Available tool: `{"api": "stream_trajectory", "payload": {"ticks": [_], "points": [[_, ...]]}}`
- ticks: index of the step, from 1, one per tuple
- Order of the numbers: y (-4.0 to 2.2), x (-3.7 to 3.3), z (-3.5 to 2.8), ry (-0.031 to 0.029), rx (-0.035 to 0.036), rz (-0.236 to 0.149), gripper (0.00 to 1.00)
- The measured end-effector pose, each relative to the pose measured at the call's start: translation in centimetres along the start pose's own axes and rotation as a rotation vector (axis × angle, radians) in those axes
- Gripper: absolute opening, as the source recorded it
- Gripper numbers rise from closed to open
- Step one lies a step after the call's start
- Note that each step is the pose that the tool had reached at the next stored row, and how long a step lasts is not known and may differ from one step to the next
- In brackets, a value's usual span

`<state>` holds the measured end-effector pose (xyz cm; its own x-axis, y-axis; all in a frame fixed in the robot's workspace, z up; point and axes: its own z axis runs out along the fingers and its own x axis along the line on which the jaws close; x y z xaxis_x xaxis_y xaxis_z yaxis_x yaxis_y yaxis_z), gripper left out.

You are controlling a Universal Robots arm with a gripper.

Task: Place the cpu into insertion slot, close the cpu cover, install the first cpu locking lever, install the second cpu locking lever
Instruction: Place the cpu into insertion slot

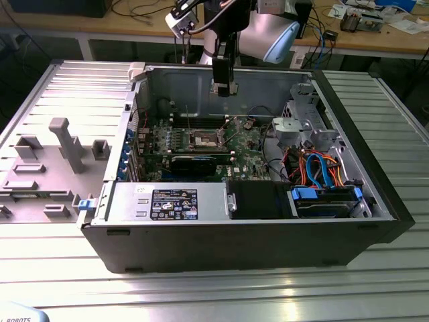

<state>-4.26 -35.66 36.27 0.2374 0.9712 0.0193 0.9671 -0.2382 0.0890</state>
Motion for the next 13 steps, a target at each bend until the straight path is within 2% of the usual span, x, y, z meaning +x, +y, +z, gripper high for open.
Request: {"api": "stream_trajectory", "payload": {"ticks": [4, 9, 13], "points": [[0.00, 0.00, 0.00, -0.0019, -0.0005, 0.021, 0.54], [0.00, 0.00, 0.02, -0.0084, -0.0019, 0.095, 0.54], [-0.01, 0.00, 0.02, -0.0116, -0.0026, 0.130, 0.54]]}}
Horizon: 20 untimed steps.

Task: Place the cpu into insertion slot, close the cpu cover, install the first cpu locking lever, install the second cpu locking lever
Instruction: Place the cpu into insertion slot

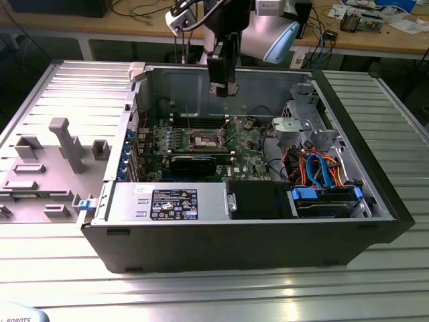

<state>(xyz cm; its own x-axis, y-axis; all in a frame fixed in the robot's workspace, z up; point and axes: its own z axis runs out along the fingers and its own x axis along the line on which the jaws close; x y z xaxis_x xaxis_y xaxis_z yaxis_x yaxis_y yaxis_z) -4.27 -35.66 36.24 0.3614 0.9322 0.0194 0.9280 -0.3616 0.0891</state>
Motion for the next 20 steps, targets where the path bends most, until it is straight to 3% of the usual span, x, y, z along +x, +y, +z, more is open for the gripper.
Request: {"api": "stream_trajectory", "payload": {"ticks": [4, 11, 16, 20], "points": [[-0.01, 0.00, 0.00, -0.0025, -0.0005, 0.028, 0.54], [-0.03, -0.01, 0.00, -0.0029, -0.0006, 0.031, 0.54], [-0.09, -0.03, 0.08, 0.0035, 0.0013, -0.001, 0.54], [-0.21, -0.07, 0.25, 0.0088, 0.0025, -0.057, 0.54]]}}
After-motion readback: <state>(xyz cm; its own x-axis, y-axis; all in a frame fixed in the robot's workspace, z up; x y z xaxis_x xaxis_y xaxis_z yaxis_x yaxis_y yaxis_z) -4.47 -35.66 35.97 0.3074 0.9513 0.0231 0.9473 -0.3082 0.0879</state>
